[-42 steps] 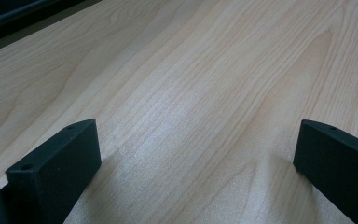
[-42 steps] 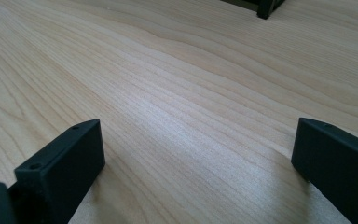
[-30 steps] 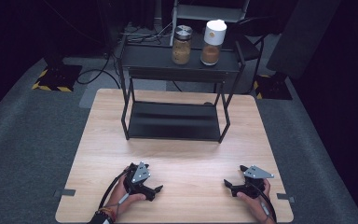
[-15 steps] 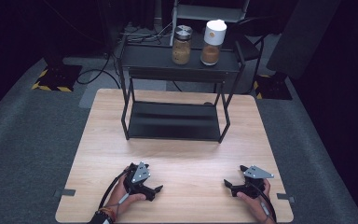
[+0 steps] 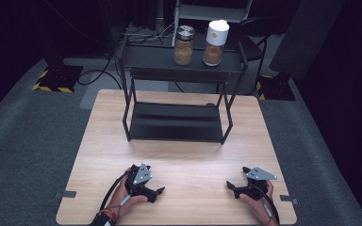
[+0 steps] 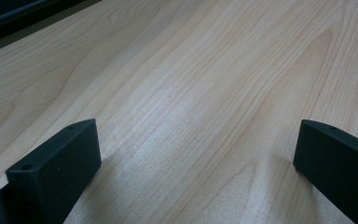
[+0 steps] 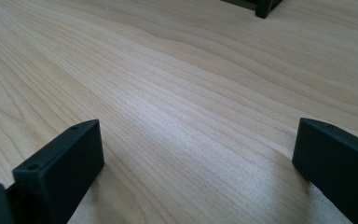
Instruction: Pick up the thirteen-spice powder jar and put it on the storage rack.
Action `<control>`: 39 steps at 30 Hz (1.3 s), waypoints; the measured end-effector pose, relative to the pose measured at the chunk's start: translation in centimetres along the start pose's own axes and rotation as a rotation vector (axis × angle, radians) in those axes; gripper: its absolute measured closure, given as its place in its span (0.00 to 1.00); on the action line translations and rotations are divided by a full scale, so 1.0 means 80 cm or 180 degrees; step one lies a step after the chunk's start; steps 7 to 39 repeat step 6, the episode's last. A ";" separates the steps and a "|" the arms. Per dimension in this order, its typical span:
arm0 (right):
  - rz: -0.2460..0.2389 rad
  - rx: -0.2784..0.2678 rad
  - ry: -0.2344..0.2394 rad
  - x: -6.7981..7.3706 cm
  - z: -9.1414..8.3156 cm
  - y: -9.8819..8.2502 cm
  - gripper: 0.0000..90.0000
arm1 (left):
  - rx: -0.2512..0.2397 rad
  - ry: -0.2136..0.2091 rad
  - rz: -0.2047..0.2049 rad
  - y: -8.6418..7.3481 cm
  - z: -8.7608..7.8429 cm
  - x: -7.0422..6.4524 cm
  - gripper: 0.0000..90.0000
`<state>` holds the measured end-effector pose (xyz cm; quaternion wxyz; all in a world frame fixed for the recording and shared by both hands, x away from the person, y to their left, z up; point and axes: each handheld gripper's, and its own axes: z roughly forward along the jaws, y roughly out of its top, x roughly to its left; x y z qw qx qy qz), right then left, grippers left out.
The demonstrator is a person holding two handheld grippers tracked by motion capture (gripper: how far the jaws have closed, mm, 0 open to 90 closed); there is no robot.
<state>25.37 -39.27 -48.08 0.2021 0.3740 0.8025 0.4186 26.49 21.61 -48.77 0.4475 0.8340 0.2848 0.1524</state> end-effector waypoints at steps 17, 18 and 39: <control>-0.0002 0.0001 -0.0004 0.000 0.000 0.000 0.02 | 0.0000 0.0000 0.0000 0.000 0.000 0.000 0.00; -0.0002 0.0001 -0.0004 0.000 0.000 0.000 0.02 | 0.0000 0.0000 0.0000 0.000 0.000 0.000 0.00; -0.0002 0.0001 -0.0004 0.000 0.000 0.000 0.02 | 0.0000 0.0000 0.0000 0.000 0.000 0.000 0.00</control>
